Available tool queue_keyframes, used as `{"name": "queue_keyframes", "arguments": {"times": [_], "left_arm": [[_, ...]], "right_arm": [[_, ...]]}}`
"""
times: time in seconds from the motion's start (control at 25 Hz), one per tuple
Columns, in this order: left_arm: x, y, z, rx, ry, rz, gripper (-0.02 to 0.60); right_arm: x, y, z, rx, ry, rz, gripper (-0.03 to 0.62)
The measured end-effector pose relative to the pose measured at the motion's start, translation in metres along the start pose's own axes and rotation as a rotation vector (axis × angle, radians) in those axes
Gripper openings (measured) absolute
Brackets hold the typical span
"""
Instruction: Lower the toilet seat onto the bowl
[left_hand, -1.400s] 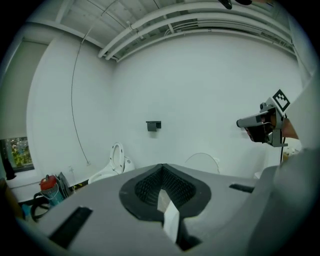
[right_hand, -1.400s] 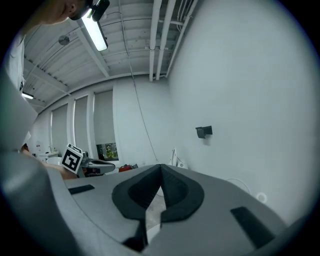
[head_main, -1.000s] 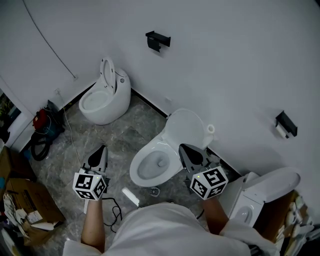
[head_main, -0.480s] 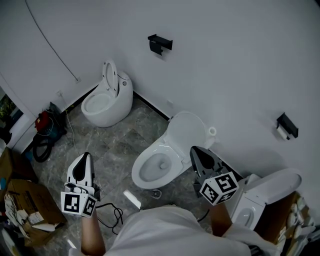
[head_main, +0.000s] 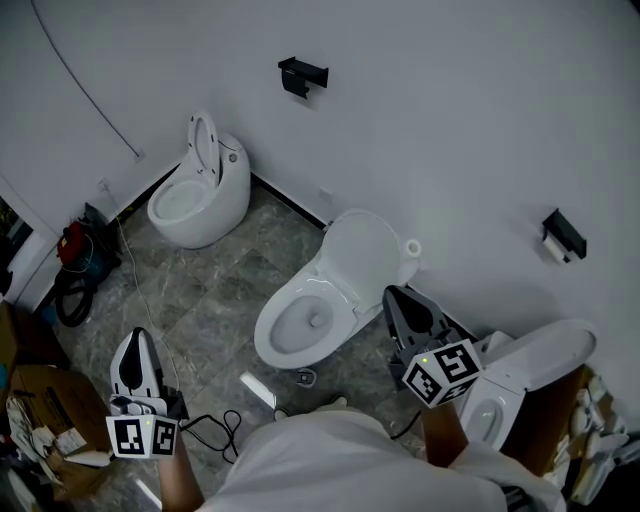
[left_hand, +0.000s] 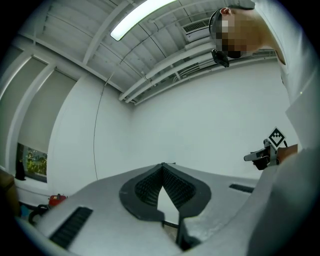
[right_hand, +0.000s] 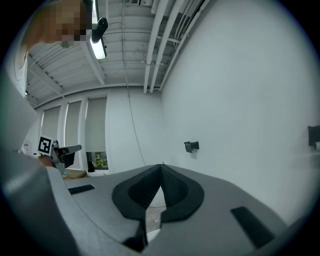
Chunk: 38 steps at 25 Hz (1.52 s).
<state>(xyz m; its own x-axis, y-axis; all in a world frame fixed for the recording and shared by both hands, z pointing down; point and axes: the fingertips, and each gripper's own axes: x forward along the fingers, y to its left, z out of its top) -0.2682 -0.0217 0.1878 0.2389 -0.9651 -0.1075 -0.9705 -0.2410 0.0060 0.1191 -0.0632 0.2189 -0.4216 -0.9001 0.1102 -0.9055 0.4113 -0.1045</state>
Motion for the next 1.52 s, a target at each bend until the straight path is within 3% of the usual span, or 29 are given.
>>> {"name": "queue_keyframes", "arguments": {"times": [0.72,0.88,1.0,1.52], "left_arm": [[0.009,-0.016,-0.004,-0.056,-0.008,-0.122,0.006],[0.003,-0.010,-0.010,-0.069,-0.005,-0.132,0.006],[0.000,-0.007,-0.013,-0.071,-0.002,-0.143,0.006],[-0.018,0.018,-0.031,-0.096,-0.008,-0.166,0.006]], "right_arm": [[-0.016,0.021,-0.005,-0.031,0.041,-0.059,-0.003],[-0.009,0.039,-0.008,-0.047,0.039,-0.053,-0.003],[-0.009,0.044,-0.010,-0.082,0.049,-0.102,-0.003],[-0.013,0.076,-0.025,-0.069,0.037,-0.136,-0.003]]}}
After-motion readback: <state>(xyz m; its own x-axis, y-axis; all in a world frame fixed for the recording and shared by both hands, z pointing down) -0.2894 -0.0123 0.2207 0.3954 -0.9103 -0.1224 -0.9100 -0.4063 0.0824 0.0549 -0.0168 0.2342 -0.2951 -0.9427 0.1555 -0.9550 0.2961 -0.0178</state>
